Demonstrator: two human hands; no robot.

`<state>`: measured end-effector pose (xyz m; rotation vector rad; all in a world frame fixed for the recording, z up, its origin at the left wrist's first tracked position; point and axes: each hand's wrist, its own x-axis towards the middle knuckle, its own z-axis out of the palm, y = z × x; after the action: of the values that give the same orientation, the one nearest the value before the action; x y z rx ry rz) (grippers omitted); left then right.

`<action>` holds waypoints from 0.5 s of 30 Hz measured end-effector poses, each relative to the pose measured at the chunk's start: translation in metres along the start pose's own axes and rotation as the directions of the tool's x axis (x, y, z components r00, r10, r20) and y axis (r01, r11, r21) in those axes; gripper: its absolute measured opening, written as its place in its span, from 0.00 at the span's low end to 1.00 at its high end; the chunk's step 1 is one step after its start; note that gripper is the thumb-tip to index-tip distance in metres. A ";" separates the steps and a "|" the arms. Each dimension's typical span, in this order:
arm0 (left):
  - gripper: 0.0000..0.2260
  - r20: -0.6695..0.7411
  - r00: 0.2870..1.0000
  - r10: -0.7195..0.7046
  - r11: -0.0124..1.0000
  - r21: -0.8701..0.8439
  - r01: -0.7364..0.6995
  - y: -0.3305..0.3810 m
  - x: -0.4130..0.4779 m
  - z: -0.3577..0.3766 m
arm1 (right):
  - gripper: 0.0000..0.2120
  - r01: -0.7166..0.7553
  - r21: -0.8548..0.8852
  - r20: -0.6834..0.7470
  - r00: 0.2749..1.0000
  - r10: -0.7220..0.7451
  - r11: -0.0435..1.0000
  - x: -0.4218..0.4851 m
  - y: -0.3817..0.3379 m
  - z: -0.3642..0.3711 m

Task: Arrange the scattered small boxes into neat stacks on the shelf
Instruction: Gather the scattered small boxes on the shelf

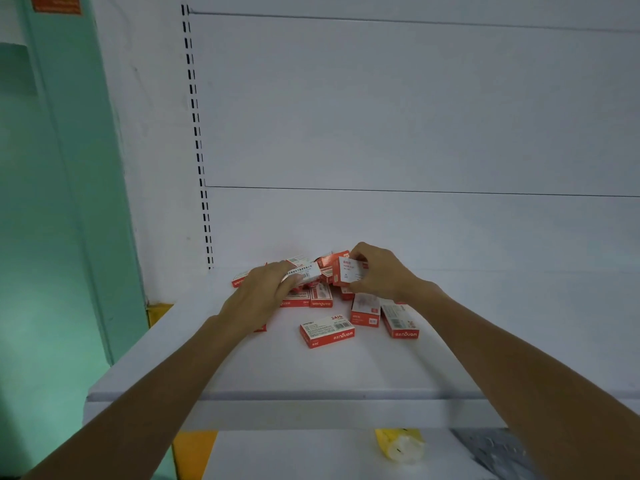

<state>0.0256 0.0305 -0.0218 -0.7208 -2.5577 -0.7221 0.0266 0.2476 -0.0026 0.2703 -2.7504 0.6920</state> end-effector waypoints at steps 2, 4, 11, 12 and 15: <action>0.17 -0.034 0.999 -0.002 0.997 -0.073 0.000 0.008 0.003 0.003 | 0.22 0.001 0.000 -0.005 1.000 -0.001 1.000 -0.004 0.006 -0.004; 0.20 -0.026 1.000 -0.014 0.989 -0.147 0.010 0.018 0.007 0.007 | 0.23 -0.003 0.009 -0.018 1.000 0.004 1.000 -0.010 0.015 -0.011; 0.27 0.059 0.996 0.068 0.997 -0.037 -0.066 0.057 0.032 0.046 | 0.25 -0.058 -0.058 -0.064 0.996 0.055 0.997 -0.036 0.060 -0.046; 0.26 0.056 0.995 0.085 0.996 -0.041 -0.083 0.066 0.037 0.053 | 0.25 -0.066 -0.065 -0.063 0.996 0.062 0.996 -0.041 0.071 -0.053; 0.26 0.054 0.990 0.134 0.990 -0.055 -0.131 0.103 0.051 0.074 | 0.24 -0.070 -0.063 -0.077 0.995 0.066 0.996 -0.056 0.108 -0.077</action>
<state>0.0277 0.1670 -0.0179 -0.9315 -2.5213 -0.7354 0.0700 0.3852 -0.0024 0.1341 -2.7154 0.6141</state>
